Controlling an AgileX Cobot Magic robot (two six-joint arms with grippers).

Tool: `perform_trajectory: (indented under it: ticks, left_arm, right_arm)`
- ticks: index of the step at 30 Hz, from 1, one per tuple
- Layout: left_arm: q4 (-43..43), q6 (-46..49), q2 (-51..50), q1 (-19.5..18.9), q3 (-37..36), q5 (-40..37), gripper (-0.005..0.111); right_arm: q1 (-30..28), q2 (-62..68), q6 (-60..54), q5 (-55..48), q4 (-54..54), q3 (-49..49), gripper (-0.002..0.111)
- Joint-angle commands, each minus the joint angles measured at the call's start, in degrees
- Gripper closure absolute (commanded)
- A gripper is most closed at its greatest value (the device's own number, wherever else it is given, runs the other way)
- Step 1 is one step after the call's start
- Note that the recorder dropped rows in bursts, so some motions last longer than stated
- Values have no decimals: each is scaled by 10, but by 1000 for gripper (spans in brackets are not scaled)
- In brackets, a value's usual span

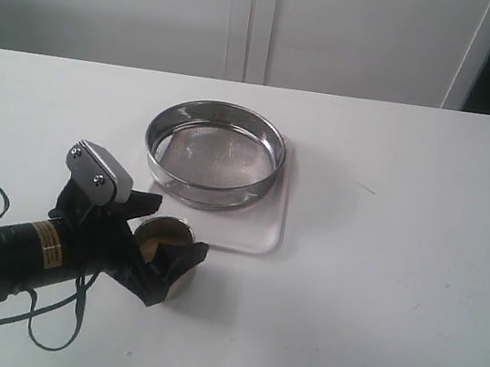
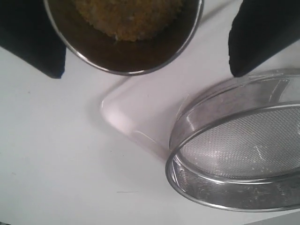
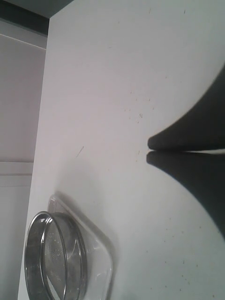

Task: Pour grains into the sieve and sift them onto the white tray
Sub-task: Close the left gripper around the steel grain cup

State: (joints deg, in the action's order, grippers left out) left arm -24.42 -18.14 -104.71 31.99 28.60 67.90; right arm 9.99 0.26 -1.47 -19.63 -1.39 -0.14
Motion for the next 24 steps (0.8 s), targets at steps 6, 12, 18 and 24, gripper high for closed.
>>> perform_trajectory:
  ticks: [6,12,18,24]
  left_arm:
    - [5,-2,1,2,2,-33,14]
    - [5,-7,1,2,2,-35,14]
    - [2,-27,-15,2,2,-30,14]
    - [0,-28,-38,2,2,-31,14]
  right_arm:
    - [2,-3,2,4,-3,1,108]
    - [2,-3,2,4,-3,1,108]
    - [2,-3,2,4,-3,1,108]
    - [2,-3,2,4,-3,1,108]
